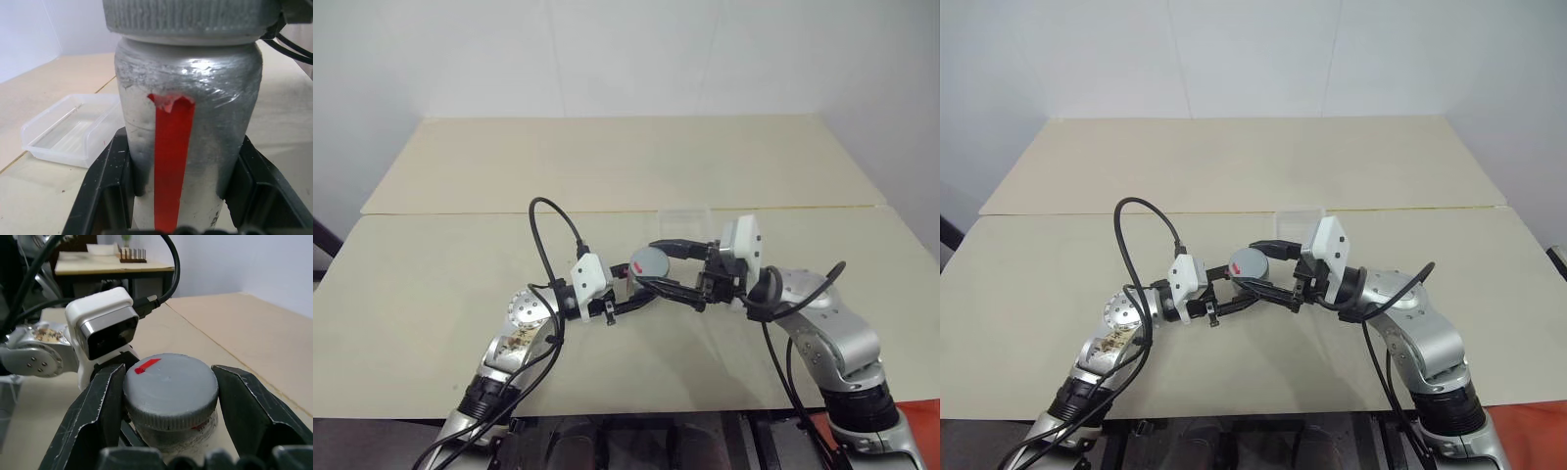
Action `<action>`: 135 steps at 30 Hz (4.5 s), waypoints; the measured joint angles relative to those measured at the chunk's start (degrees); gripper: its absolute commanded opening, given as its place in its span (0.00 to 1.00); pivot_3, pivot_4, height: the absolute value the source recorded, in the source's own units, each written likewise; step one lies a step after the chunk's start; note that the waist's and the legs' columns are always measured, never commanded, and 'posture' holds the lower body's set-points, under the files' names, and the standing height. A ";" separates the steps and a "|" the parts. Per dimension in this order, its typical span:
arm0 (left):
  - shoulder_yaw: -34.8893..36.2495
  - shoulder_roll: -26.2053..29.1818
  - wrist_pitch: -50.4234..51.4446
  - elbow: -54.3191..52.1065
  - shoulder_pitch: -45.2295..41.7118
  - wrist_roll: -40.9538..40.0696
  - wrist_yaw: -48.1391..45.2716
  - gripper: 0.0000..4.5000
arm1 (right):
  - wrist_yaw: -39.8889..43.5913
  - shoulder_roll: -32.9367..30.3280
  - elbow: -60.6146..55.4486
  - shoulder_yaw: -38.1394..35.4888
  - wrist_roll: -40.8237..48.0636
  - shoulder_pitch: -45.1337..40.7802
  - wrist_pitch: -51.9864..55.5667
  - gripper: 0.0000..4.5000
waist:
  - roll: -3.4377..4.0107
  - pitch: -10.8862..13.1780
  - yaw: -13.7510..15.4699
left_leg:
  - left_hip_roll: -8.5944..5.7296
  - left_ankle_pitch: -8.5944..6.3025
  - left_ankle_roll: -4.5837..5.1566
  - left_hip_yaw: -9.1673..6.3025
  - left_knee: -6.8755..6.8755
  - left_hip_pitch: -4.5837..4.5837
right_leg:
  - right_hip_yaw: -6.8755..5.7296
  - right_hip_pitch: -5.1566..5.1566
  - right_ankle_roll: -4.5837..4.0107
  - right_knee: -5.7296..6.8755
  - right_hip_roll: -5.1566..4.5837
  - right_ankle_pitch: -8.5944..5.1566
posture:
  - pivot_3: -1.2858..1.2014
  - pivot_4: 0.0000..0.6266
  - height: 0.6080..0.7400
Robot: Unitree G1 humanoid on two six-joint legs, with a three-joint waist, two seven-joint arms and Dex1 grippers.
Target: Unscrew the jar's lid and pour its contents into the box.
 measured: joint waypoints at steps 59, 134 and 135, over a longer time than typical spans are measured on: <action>-1.01 -4.51 1.53 19.84 -18.31 15.90 18.44 0.45 | -23.81 -9.05 -12.40 -17.03 -3.94 15.54 27.72 0.99 | -0.04 0.00 0.51 | -0.13 -0.13 0.22 -0.08 0.05 0.10 | -0.06 0.27 0.10 -0.18 -0.08 0.03 | 0.52 0.24 1.00; 15.56 -13.84 4.90 27.22 -17.72 7.70 28.86 0.45 | -27.46 -1.37 -12.23 -13.20 -6.37 15.14 19.53 0.99 | 0.00 -0.02 0.14 | -0.24 0.06 -0.01 -0.07 0.42 -0.44 | 0.01 -0.40 0.20 0.47 -0.05 0.03 | 0.52 0.24 1.00; 15.34 -13.77 4.89 27.30 -17.25 7.91 29.70 0.45 | -27.45 -1.38 -12.03 -13.20 -6.39 15.14 19.53 0.99 | 0.00 -0.02 0.13 | -0.24 0.06 -0.01 -0.07 0.41 -0.45 | 0.01 -0.41 0.20 0.47 -0.05 0.03 | 0.52 0.24 1.00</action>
